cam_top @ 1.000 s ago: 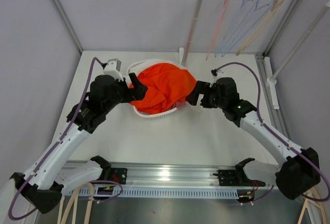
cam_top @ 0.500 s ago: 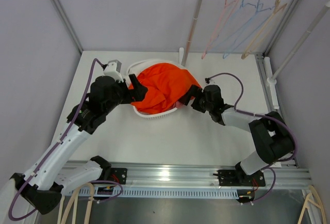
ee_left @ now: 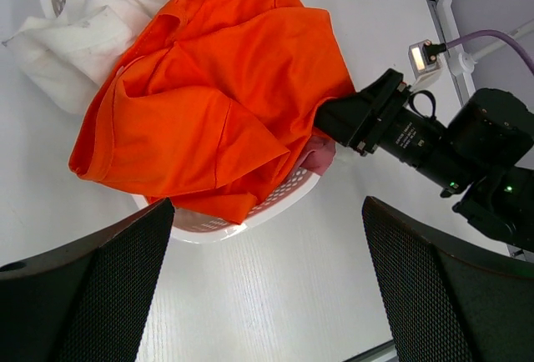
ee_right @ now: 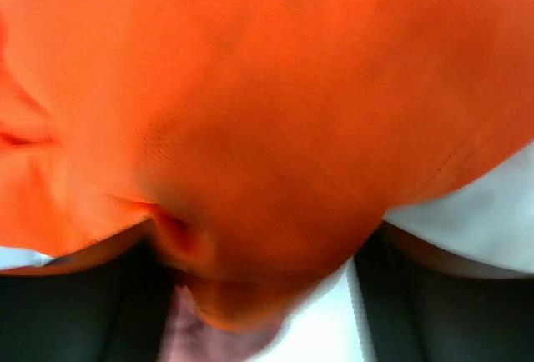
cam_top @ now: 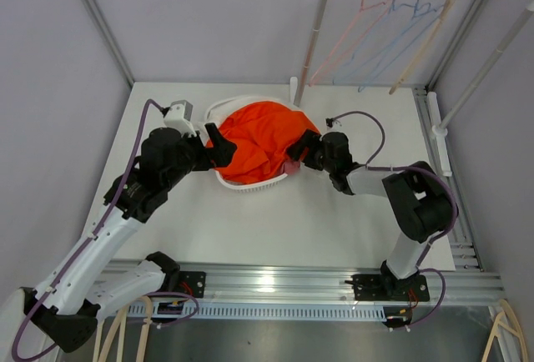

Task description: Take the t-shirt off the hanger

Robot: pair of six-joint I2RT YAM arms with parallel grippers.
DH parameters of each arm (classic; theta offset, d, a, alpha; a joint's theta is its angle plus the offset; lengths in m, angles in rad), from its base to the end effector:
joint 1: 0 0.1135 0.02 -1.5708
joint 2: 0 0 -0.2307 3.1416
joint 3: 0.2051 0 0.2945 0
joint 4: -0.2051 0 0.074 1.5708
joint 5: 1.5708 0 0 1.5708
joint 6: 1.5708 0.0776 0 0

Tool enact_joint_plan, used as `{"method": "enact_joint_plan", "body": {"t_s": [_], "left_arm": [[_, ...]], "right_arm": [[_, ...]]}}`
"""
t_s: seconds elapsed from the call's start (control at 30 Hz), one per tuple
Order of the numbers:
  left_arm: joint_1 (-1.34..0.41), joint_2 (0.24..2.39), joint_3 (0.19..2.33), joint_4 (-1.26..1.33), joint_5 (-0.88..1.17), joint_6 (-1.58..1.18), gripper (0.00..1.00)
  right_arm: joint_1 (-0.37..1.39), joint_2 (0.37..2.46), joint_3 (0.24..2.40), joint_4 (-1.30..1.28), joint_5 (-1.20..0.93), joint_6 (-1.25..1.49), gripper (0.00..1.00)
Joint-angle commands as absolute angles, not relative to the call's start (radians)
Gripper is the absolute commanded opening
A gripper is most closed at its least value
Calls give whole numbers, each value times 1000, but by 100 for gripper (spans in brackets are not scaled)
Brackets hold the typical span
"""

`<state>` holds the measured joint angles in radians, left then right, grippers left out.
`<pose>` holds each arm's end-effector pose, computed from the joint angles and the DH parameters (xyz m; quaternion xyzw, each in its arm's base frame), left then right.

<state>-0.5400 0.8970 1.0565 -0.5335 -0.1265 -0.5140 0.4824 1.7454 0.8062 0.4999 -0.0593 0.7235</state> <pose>0.2553 -0.1416 0.3436 -0.0249 0.8250 -0.2376 0.5122 0.3662 0.1970 0.0790 0.0857 0.8396 0.3245 0.4271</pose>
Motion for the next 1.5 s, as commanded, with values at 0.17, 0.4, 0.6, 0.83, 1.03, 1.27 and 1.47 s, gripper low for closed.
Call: {"method": "enact_joint_plan", "body": {"t_s": [0.17, 0.4, 0.6, 0.83, 1.03, 1.27, 1.47], "left_arm": [[-532, 879, 1048, -503, -120, -492, 99], [-532, 885, 1040, -492, -106, -499, 100], [-531, 894, 1035, -485, -86, -502, 99], [-531, 887, 1034, -489, -81, -500, 100], [-532, 882, 1029, -486, -72, -503, 100], [-532, 882, 1026, -488, -75, -500, 100], [-531, 876, 1026, -494, -84, -494, 100]], "right_arm": [[495, 1790, 870, 588, -2, 707, 0], [578, 1690, 977, 364, 152, 531, 42], [620, 1654, 1002, 273, 230, 479, 60], [618, 1612, 933, 307, 281, 502, 56], [606, 1574, 873, 367, 287, 537, 39], [581, 1603, 879, 379, 232, 580, 12], [569, 1611, 885, 406, 177, 575, 0]]}}
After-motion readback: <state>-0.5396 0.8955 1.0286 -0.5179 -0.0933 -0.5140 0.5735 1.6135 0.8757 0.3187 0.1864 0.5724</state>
